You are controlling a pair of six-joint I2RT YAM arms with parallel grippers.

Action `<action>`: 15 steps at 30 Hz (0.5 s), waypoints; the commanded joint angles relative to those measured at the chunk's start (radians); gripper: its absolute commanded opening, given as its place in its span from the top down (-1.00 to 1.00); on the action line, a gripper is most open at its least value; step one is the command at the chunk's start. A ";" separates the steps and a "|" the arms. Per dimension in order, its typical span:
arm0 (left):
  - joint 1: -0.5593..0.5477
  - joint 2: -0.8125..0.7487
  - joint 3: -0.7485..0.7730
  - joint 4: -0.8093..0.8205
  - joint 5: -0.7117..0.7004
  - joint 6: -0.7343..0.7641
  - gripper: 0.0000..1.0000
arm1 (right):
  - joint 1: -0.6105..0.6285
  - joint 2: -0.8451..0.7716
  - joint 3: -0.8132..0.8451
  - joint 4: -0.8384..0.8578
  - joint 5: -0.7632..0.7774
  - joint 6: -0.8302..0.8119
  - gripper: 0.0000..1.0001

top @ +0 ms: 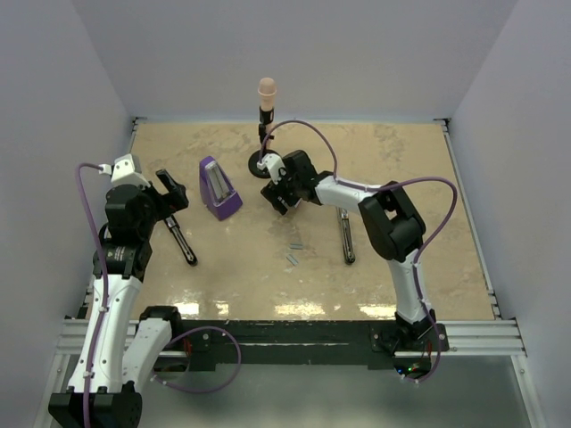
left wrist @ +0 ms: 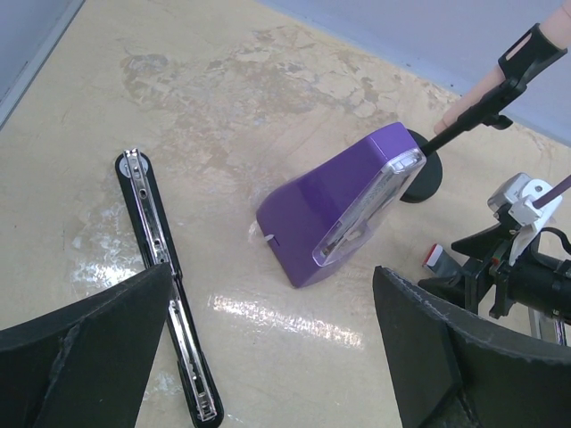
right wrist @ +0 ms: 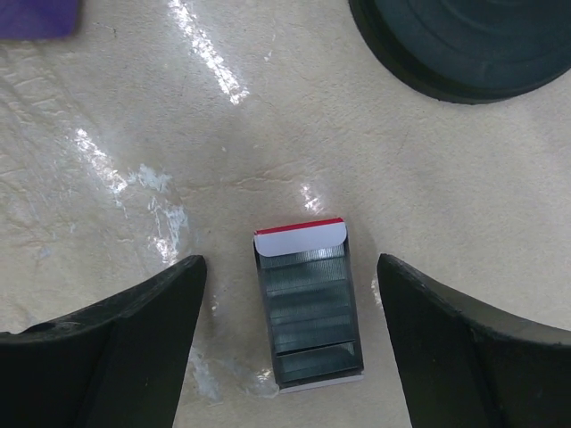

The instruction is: Unload the staples from the stapler

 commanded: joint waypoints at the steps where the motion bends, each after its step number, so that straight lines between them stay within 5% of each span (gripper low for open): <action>1: 0.003 0.002 0.029 0.024 0.001 -0.006 -0.97 | -0.006 0.006 0.046 -0.051 -0.054 -0.039 -0.62; 15: 0.003 0.000 0.029 0.021 0.001 -0.002 -0.96 | -0.006 -0.009 0.019 -0.103 -0.158 -0.056 -0.25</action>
